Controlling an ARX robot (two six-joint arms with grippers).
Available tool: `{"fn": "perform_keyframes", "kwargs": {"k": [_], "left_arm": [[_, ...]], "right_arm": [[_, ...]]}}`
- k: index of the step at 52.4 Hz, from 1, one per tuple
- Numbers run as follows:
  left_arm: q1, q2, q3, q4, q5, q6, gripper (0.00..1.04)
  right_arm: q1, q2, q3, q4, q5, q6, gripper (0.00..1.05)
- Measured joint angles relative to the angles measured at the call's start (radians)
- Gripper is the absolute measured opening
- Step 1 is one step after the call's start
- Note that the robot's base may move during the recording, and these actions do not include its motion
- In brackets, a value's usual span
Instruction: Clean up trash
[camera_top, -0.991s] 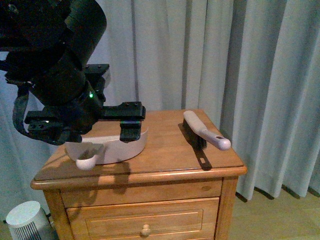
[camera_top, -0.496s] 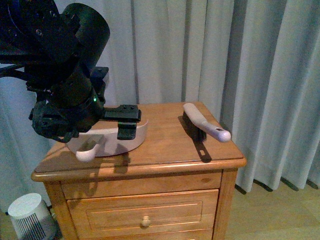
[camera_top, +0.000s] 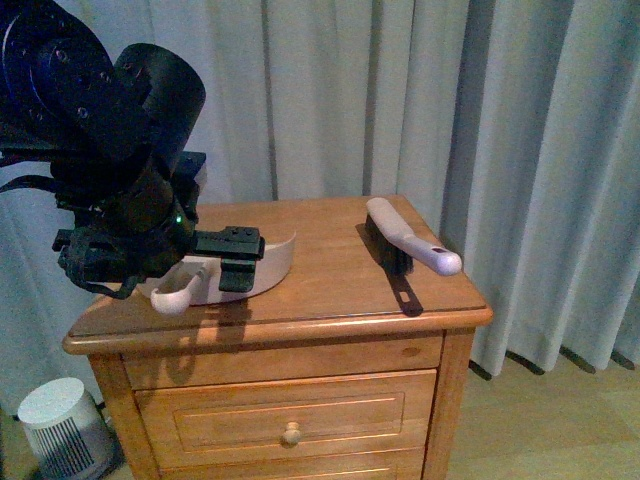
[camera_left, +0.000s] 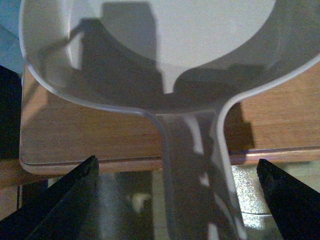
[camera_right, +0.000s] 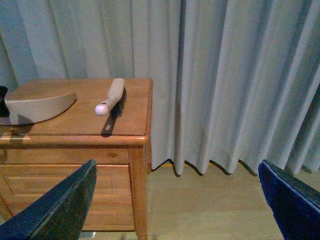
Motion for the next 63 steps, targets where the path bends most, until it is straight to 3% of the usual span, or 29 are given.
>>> {"fn": "perform_keyframes", "kwargs": {"k": [34,51,63], "left_arm": [[0.034,0.031,-0.029,0.026,-0.005,0.031,0.97],[0.038,0.031,-0.046,0.026,-0.016,0.035,0.27],[0.040,0.009,-0.065,0.048,-0.003,0.058,0.25]], "right_arm": [[0.000,0.000,0.000,0.000,0.000,0.000,0.97],[0.000,0.000,0.000,0.000,0.000,0.000,0.97],[0.000,0.000,0.000,0.000,0.000,0.000,0.97]]}}
